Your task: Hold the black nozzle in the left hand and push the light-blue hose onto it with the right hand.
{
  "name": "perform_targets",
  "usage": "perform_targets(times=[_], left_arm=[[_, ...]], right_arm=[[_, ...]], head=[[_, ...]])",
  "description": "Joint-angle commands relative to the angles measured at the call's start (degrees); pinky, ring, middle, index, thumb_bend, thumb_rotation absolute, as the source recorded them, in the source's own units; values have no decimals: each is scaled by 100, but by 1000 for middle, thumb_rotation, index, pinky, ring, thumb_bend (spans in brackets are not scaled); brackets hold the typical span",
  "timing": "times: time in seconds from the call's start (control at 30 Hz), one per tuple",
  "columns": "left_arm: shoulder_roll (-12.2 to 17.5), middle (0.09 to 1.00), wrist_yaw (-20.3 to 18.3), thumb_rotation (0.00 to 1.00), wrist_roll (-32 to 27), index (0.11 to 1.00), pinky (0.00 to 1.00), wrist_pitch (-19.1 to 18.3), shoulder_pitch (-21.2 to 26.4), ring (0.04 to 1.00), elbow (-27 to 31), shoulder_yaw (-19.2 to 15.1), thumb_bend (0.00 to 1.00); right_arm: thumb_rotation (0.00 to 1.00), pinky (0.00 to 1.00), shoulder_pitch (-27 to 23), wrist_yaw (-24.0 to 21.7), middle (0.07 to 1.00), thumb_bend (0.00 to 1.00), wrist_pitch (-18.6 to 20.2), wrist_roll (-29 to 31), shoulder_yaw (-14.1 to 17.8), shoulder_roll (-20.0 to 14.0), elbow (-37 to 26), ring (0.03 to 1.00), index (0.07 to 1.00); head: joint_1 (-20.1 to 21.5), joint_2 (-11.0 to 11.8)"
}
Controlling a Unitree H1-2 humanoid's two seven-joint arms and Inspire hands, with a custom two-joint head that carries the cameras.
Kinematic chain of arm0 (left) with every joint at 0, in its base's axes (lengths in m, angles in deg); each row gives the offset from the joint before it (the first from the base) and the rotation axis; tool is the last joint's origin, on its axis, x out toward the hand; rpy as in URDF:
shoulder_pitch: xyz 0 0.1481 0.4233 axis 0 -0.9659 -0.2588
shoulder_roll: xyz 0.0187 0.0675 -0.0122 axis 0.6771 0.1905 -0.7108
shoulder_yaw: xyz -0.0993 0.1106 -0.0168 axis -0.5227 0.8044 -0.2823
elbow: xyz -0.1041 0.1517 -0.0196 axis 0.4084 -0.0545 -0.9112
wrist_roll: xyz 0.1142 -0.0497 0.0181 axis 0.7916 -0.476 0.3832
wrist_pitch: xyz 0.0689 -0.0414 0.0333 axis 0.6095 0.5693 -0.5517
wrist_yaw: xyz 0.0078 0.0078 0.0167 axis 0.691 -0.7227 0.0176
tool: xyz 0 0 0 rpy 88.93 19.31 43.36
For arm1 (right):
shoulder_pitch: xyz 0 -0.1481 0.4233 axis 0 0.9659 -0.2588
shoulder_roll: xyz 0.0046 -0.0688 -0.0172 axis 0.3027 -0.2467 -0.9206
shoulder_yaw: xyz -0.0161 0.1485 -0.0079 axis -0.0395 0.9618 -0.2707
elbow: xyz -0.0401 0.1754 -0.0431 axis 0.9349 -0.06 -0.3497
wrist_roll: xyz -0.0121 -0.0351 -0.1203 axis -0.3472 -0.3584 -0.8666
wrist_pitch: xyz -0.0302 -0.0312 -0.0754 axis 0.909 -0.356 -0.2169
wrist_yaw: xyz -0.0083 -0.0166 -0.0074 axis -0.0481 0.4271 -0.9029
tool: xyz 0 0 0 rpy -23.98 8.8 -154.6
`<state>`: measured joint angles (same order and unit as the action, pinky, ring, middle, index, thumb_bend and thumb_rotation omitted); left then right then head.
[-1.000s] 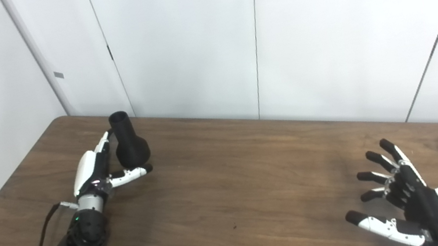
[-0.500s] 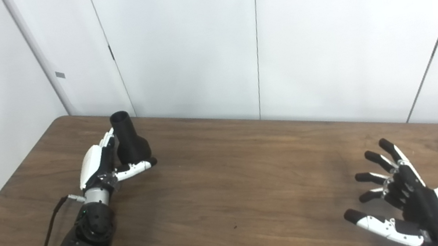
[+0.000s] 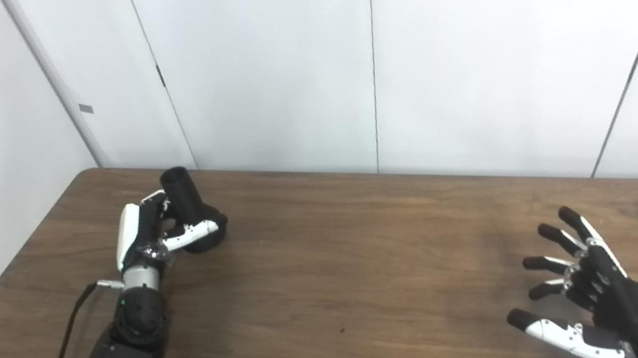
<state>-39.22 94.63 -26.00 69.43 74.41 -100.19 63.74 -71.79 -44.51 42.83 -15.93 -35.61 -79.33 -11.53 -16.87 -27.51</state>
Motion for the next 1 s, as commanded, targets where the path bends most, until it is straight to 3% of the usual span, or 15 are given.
perform_targets(times=[0.0,0.13,0.43,0.5,0.67,0.97], left_arm=[[-69,482,20,0,109,495,595,39,104,533,-117,135,526],[-90,496,222,0,271,478,718,73,131,557,-321,266,524],[-55,494,323,0,351,479,601,422,149,519,-737,535,525],[-8,513,321,0,484,466,706,440,119,575,-745,675,523],[89,474,211,0,856,496,861,358,-71,620,-570,1094,526],[193,479,-18,0,1546,489,943,464,-518,638,-280,1981,527]], right_arm=[[0,492,-64,3,862,583,-68,48,39,-55,-225,685,934],[0,510,-51,35,857,569,27,41,43,-51,-308,681,936],[0,494,-118,27,853,562,59,73,38,-41,-261,662,934],[0,505,-140,13,856,560,33,93,39,-49,-223,664,936],[0,499,-204,40,848,592,11,4,15,-41,-155,657,931],[0,506,-251,53,852,610,-63,-44,-5,-22,-72,659,931]], head=[[-17,-37],[-10,-68],[7,-88],[25,-92],[85,-108],[313,-222]])
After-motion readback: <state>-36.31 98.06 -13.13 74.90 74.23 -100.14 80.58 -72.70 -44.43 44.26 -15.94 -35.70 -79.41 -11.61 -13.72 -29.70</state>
